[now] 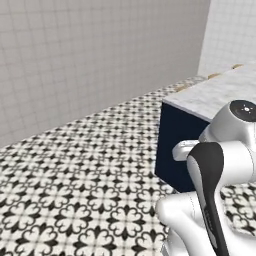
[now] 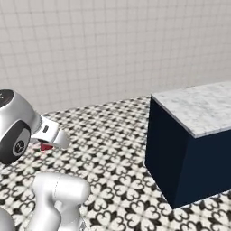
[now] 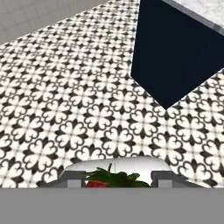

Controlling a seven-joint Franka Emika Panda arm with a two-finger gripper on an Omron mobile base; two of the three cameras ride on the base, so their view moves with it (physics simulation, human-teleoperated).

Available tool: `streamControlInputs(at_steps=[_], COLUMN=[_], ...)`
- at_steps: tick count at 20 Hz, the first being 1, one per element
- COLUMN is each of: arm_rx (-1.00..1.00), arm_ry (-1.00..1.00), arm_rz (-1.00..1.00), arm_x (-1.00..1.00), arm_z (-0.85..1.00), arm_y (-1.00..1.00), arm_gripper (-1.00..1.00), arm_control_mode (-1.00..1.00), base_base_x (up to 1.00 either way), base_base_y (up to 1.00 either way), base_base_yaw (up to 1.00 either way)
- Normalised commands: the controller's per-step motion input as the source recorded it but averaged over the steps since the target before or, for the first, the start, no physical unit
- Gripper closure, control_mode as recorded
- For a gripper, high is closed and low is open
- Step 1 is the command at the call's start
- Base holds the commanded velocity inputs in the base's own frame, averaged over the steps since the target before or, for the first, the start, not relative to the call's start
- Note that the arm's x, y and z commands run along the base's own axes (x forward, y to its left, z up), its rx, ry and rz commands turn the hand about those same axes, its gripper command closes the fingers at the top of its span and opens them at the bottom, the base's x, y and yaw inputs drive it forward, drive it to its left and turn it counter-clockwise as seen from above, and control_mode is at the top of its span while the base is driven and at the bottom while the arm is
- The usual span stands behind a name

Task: Take the strawberry from the fridge and place it on top of the pancake, located on the dining counter.

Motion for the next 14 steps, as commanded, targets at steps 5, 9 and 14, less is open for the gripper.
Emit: streamControlInputs(at_steps=[5,9,14], arm_rx=[0.00,0.00,0.00], arm_ry=[0.00,0.00,0.00], arm_rz=[0.00,0.00,0.00], arm_x=[0.00,0.00,0.00], arm_z=[0.00,0.00,0.00], arm_y=[0.00,0.00,0.00], arm_gripper=[1.00,1.00,1.00], arm_control_mode=[1.00,1.00,1.00], base_base_x=[1.00,1.00,1.00], base_base_y=[0.82,0.40,0.28], base_base_yaw=[-0.24,-0.18,-0.17])
